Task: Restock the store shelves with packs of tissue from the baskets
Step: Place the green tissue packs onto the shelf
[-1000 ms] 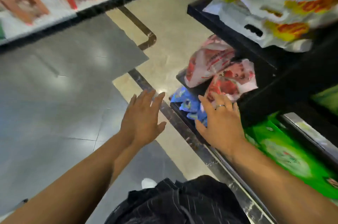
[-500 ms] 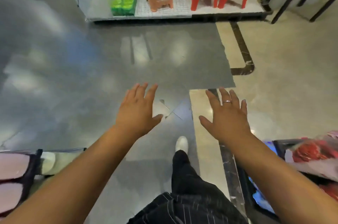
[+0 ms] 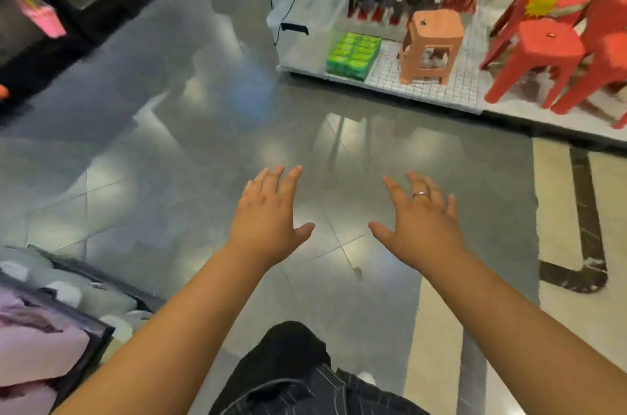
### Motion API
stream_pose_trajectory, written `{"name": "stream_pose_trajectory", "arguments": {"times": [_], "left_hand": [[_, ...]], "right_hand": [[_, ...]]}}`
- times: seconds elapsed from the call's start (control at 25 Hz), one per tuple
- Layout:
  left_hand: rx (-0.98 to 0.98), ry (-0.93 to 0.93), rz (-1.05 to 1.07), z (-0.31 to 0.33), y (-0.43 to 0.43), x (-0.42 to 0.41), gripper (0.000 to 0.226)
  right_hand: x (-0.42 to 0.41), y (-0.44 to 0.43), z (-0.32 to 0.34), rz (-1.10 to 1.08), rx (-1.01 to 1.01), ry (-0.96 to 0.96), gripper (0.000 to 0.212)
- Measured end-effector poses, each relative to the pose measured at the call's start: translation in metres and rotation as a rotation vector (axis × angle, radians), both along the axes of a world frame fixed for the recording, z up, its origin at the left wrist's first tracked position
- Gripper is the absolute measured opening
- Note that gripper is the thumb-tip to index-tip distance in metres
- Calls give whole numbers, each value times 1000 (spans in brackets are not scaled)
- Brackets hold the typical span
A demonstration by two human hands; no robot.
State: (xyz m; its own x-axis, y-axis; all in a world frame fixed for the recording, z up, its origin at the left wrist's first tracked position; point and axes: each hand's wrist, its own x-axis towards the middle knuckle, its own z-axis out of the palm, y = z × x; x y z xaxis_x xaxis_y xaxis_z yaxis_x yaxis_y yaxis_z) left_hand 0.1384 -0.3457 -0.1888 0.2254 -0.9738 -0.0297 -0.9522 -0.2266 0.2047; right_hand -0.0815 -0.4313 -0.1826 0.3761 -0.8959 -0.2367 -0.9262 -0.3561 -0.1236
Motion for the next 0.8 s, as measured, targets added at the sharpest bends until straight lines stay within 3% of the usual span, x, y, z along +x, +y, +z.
{"name": "stream_pose_trajectory", "arguments": {"times": [0.2,0.4,0.8], "left_hand": [[-3,0,28,-20,-139,93,95],[43,-39,-77,-12,-294,171,95],[90,-90,-203,-29,-606,227,96]], "right_hand": [[87,-144,-16,9,6,28,79],[173,-282,-14,-69,58,5,80],[226,-559,-41,-145,78,-17,81]]}}
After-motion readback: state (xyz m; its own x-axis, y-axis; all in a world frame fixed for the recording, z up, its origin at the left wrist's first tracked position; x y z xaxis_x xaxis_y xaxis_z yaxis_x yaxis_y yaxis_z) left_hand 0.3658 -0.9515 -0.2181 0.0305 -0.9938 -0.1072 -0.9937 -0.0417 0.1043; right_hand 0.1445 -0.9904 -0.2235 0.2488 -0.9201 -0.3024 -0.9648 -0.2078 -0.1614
